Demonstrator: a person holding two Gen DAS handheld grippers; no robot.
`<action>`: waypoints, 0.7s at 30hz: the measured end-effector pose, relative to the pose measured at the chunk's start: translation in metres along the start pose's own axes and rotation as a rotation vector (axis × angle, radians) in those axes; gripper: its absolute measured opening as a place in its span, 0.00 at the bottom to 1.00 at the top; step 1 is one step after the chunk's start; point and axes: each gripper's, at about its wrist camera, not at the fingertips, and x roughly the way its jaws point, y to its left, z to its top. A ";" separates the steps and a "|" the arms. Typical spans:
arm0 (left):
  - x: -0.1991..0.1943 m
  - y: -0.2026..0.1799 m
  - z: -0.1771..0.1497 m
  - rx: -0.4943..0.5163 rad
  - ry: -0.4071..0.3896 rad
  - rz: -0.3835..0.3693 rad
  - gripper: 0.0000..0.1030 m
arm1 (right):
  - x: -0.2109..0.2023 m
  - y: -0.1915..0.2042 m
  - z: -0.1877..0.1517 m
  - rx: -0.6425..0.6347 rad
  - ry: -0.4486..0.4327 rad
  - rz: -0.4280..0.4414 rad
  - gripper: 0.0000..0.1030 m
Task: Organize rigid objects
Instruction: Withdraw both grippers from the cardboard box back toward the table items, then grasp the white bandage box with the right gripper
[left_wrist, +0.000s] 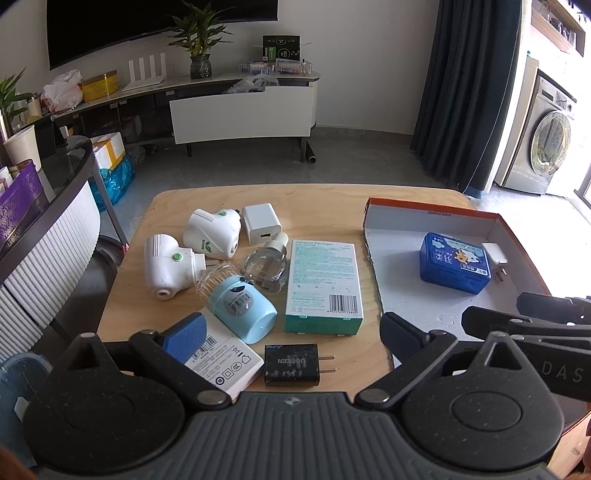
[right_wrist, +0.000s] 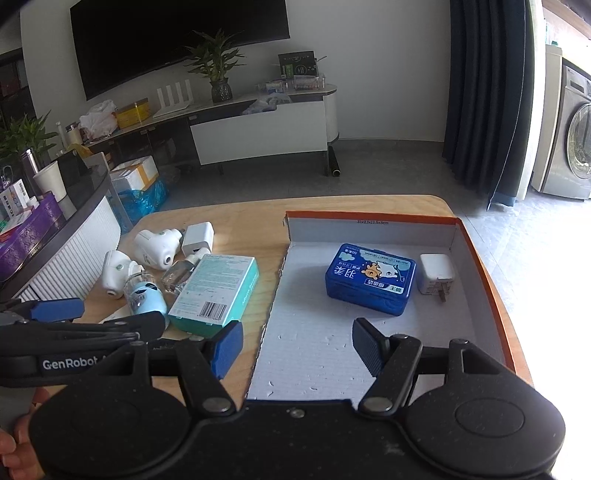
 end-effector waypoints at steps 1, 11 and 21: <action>0.000 0.002 -0.001 -0.001 0.000 0.002 1.00 | 0.001 0.002 0.000 -0.004 0.002 0.002 0.76; -0.002 0.021 -0.007 -0.024 0.012 0.016 1.00 | 0.009 0.019 -0.003 -0.034 0.023 0.030 0.76; -0.002 0.038 -0.019 -0.049 0.013 -0.016 1.00 | 0.016 0.030 -0.007 -0.051 0.042 0.050 0.76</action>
